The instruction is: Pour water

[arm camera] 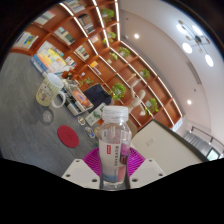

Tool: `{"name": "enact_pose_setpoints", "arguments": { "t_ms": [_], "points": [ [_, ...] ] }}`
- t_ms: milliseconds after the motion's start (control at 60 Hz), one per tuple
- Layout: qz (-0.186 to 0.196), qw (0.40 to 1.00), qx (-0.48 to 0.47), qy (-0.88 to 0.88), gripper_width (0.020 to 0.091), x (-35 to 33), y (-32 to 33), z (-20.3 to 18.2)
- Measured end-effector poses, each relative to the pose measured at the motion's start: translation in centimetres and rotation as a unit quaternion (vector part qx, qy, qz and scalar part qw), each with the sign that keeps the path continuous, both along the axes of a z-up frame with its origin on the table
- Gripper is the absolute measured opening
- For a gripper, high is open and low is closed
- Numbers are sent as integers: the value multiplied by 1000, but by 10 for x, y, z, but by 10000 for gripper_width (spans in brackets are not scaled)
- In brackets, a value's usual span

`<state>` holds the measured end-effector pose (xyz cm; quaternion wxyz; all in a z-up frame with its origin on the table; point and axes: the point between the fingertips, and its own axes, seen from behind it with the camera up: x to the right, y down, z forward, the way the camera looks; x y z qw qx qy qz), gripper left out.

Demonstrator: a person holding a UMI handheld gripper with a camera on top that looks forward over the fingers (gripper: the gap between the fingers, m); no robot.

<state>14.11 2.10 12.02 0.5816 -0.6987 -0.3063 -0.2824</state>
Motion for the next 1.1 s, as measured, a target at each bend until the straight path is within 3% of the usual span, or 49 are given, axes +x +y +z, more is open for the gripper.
{"name": "enact_pose_setpoints", "arguments": {
  "t_ms": [283,550,733,950,1100],
  "points": [
    [86,946,56,-309,322,-118,77,42],
    [120,814,123,-555,324,-184,107,58],
    [108,764,137,-622,323,-202,116,56],
    [111,792,143,-583,324,-201,113,61],
    [102,916,81,-379,323,-170,104,61]
  ]
}}
